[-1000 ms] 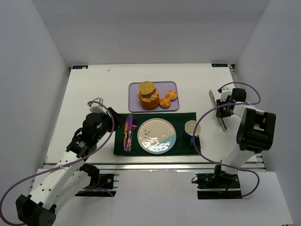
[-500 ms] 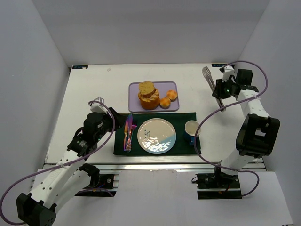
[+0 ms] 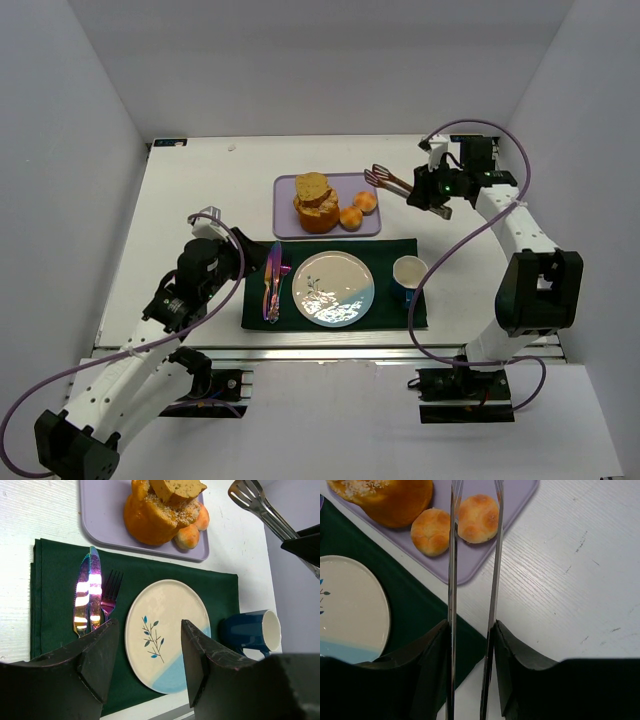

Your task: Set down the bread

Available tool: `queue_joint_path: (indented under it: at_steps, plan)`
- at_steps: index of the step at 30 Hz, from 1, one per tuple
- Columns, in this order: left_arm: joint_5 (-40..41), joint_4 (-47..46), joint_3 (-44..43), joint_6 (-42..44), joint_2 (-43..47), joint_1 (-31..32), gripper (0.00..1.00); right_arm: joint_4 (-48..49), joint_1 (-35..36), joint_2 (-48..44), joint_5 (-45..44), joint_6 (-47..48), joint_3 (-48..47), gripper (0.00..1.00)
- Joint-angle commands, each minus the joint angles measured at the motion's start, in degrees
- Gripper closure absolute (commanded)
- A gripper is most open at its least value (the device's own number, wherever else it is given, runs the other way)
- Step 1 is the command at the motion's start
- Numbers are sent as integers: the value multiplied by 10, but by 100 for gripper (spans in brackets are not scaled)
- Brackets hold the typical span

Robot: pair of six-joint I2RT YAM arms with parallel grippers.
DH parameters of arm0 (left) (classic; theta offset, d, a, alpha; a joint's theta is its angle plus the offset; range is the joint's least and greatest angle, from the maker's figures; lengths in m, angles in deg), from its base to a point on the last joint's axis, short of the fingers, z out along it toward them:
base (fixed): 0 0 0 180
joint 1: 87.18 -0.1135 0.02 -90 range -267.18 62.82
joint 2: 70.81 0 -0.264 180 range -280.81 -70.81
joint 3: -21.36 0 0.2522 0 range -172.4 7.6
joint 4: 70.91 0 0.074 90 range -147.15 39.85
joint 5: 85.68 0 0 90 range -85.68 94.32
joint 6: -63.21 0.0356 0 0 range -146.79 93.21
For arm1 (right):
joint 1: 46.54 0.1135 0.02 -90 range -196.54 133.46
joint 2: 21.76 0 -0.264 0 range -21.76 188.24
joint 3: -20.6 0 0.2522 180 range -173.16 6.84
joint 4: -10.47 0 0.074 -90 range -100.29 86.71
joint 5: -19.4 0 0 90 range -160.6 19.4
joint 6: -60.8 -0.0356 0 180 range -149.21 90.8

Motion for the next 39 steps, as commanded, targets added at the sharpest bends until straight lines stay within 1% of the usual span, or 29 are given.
queue_joint_path:
  at_steps: [1,6,8,14,21,25,39]
  plan:
    - [5,1,-11,3,13,1,38,-6,11,7,3,18,-34,55]
    - [3,0,-10,3,12,1,38,-17,42,27,-31,43,-46,53]
    - [3,1,-12,4,11,1,38,-14,50,33,-46,45,-48,51]
    - [7,3,-10,2,15,1,37,-21,56,47,-75,64,-56,48]
    - [4,-5,-6,2,11,1,37,-31,59,66,-86,69,-70,46]
    - [7,-6,-12,5,3,1,38,-32,63,72,-90,72,-71,40]
    - [16,-13,-9,6,-3,1,37,-41,64,94,-106,83,-55,40]
